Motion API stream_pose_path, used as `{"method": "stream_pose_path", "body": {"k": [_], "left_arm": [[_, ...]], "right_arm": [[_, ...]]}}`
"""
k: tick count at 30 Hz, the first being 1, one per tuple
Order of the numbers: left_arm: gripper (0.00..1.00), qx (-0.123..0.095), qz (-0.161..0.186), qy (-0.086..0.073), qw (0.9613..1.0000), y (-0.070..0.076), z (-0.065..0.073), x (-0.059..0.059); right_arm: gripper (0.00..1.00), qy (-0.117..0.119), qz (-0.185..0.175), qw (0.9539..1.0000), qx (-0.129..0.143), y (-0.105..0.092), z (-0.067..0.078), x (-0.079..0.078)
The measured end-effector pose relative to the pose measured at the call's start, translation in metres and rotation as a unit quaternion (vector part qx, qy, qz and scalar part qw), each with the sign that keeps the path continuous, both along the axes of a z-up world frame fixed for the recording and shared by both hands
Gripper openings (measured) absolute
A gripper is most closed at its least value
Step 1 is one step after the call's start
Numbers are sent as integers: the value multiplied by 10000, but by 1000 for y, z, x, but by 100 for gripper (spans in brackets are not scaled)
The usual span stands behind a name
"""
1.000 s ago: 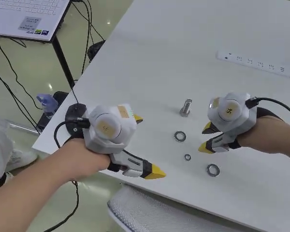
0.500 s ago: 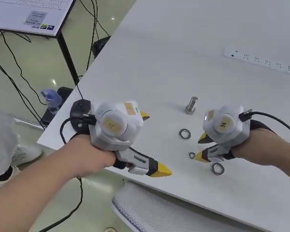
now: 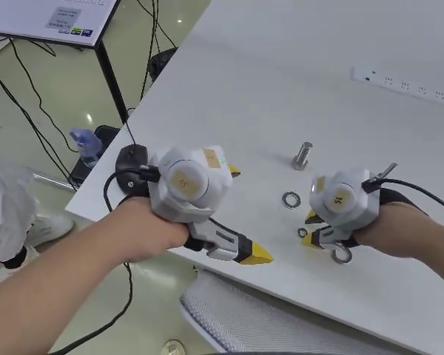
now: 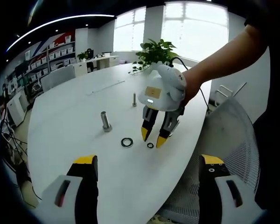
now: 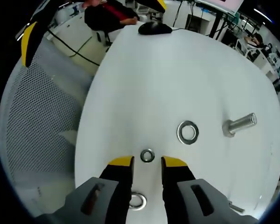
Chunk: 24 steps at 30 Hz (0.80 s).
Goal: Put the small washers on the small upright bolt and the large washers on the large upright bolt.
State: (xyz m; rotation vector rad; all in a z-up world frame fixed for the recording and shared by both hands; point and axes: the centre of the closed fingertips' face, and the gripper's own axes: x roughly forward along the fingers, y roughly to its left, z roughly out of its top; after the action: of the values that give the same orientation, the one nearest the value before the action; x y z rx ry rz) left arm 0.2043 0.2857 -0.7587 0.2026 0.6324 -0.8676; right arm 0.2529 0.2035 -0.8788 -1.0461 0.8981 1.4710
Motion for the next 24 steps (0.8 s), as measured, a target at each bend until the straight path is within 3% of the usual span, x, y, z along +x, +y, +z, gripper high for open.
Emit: {"method": "stream_pose_path", "body": {"k": [24], "left_arm": [[87, -30, -27, 33, 10000, -1, -2, 2]], "right_arm": [[15, -220, 339, 9988, -265, 4, 1, -2]]}}
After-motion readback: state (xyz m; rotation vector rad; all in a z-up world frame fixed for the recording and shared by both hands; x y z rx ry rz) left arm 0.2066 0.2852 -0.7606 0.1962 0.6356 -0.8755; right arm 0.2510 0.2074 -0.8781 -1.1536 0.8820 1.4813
